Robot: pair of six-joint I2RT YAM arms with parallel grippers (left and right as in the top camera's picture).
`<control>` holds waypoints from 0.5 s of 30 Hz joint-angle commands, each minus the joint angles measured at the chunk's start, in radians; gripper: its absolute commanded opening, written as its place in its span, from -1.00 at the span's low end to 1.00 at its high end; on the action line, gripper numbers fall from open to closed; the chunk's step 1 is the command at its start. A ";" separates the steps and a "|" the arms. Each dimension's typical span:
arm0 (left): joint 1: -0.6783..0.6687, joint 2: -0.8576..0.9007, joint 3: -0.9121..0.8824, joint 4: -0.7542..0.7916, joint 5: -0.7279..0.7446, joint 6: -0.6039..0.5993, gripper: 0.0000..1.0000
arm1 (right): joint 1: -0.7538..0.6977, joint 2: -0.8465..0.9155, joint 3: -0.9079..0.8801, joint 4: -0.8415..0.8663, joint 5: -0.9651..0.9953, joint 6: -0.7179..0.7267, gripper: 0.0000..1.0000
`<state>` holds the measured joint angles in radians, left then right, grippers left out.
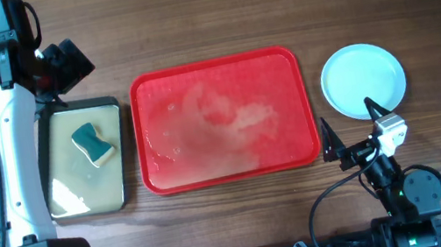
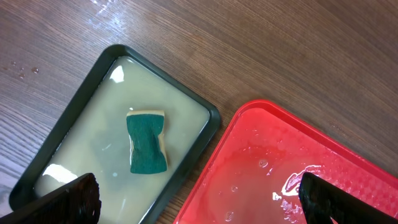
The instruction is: Clean dirty plates on tray and stack at the side
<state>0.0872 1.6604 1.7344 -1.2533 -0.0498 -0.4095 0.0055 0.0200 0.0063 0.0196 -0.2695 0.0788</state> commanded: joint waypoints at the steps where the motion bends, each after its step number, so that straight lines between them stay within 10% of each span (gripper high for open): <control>1: 0.002 0.006 0.000 0.001 0.008 -0.017 1.00 | -0.002 -0.015 -0.001 0.005 -0.019 0.014 0.99; 8: -0.005 -0.087 -0.014 0.051 -0.026 -0.016 1.00 | -0.002 -0.015 -0.001 0.005 -0.019 0.014 0.99; 15: -0.057 -0.566 -0.520 0.578 -0.018 -0.013 1.00 | -0.002 -0.015 -0.001 0.005 -0.019 0.014 1.00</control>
<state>0.0368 1.3098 1.4639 -0.8009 -0.0612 -0.4164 0.0055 0.0158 0.0063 0.0204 -0.2695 0.0818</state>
